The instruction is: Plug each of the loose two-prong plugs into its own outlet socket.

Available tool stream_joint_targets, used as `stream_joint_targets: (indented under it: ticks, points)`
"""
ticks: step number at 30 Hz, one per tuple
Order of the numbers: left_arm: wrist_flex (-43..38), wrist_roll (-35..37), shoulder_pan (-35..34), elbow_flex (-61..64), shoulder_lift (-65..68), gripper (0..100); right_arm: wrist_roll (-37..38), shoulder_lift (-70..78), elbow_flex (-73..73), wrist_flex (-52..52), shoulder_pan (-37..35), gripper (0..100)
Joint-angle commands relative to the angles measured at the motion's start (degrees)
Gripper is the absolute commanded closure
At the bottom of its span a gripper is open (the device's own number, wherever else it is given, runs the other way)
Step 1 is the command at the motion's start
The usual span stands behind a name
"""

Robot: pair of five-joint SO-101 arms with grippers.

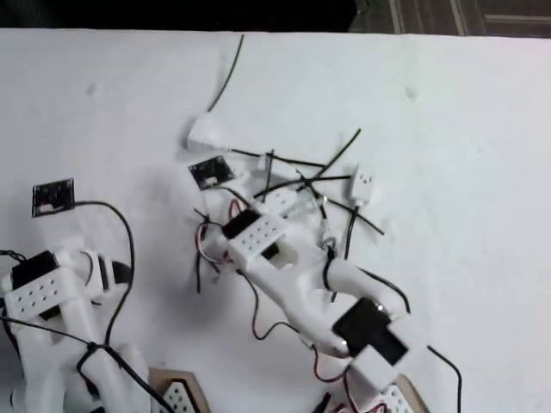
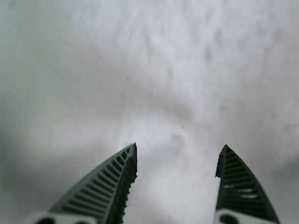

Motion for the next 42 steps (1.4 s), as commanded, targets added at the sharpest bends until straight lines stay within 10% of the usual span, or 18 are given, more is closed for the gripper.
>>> stream_joint_targets:
  ticks: [1,23,34,42]
  points:
    - [-0.97,-0.44,-0.4,-0.26,-1.63,73,-2.55,1.8,-3.52,0.4,-0.48,82.8]
    - [-2.11,-0.44,-0.48,0.53,-1.63,73,1.05,2.95,-8.26,12.18,-0.13,98.1]
    - [-2.11,-0.44,-0.48,0.53,-1.63,73,25.23,-5.14,-7.82,18.86,5.58,98.1]
    - [-2.11,-0.44,-0.48,0.53,-1.63,73,28.92,2.95,-8.26,15.6,5.93,94.3]
